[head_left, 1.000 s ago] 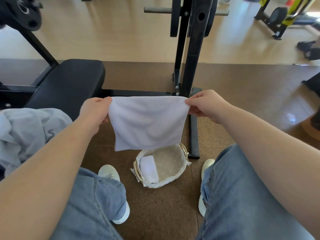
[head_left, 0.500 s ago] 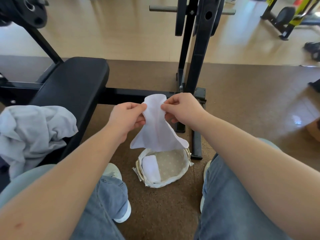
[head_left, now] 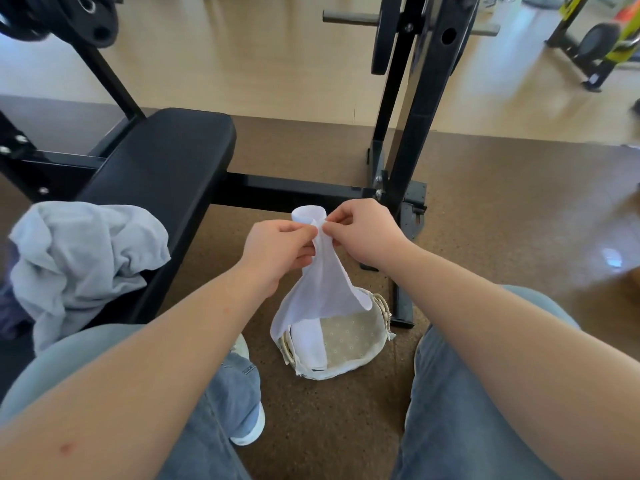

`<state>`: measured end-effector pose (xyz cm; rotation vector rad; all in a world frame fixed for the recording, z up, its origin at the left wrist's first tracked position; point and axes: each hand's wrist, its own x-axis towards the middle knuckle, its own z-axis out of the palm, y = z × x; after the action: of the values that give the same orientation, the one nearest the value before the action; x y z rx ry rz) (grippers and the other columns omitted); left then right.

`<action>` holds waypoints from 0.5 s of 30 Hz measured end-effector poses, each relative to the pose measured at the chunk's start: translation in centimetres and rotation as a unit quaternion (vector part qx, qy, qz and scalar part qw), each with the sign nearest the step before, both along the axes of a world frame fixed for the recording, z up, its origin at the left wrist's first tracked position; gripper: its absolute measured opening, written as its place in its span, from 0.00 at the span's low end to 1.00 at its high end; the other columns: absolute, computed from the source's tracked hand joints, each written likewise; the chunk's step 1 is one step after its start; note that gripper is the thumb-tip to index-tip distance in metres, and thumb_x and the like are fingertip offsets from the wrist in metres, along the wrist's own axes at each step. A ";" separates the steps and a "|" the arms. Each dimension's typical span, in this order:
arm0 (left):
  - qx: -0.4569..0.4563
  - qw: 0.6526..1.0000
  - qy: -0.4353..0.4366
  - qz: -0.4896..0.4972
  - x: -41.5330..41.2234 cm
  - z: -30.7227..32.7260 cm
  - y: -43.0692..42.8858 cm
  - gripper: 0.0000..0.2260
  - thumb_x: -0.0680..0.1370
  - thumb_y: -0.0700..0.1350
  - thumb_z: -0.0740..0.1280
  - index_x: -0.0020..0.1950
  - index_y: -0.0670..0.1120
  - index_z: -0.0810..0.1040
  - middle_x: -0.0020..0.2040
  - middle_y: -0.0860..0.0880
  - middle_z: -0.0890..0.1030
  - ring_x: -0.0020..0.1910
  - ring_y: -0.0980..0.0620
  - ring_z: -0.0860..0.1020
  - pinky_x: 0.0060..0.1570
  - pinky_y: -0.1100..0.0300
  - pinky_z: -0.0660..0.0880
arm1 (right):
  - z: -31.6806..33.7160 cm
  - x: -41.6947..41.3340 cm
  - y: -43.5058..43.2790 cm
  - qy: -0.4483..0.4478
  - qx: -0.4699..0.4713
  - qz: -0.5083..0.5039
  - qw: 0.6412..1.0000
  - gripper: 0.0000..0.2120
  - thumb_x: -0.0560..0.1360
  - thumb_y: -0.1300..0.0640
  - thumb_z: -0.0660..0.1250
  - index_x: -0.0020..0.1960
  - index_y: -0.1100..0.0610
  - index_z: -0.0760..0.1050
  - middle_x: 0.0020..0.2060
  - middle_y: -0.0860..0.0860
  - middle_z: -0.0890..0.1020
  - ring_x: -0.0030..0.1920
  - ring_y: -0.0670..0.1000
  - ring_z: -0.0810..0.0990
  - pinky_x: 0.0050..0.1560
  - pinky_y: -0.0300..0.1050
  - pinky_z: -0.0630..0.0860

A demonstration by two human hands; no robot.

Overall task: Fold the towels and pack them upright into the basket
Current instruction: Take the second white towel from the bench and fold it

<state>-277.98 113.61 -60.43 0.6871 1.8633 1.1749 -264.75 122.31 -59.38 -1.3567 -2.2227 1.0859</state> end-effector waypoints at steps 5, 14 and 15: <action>0.009 1.000 -0.007 0.016 -0.1 -0.3 0.0 0.09 0.79 0.47 0.74 0.58 0.47 0.85 0.48 0.48 0.87 0.46 0.52 0.87 0.49 0.53 0.85 | -0.4 -0.4 -0.1 0.003 0.027 0.015 1.000 0.04 0.80 0.50 0.71 0.46 0.47 0.81 0.41 0.41 0.82 0.43 0.44 0.82 0.46 0.40 0.80; 0.024 0.983 -0.184 0.002 -0.1 0.9 -0.3 0.05 0.81 0.40 0.68 0.55 0.45 0.82 0.49 0.46 0.88 0.50 0.51 0.86 0.52 0.58 0.82 | -0.3 -0.3 0.0 0.001 0.036 0.047 0.998 0.06 0.77 0.49 0.74 0.52 0.49 0.85 0.43 0.41 0.84 0.46 0.42 0.83 0.53 0.43 0.83; 0.017 0.982 -0.186 -0.004 -0.1 1.0 -0.3 0.07 0.82 0.40 0.67 0.58 0.44 0.82 0.52 0.45 0.87 0.53 0.51 0.85 0.54 0.57 0.82 | -0.3 -0.3 0.0 -0.011 0.045 0.060 0.997 0.06 0.77 0.49 0.74 0.53 0.49 0.85 0.44 0.40 0.84 0.46 0.42 0.82 0.54 0.43 0.82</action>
<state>-278.03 113.35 -59.39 0.4552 1.5280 1.2377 -265.04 122.31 -59.66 -1.2190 -2.3650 1.0004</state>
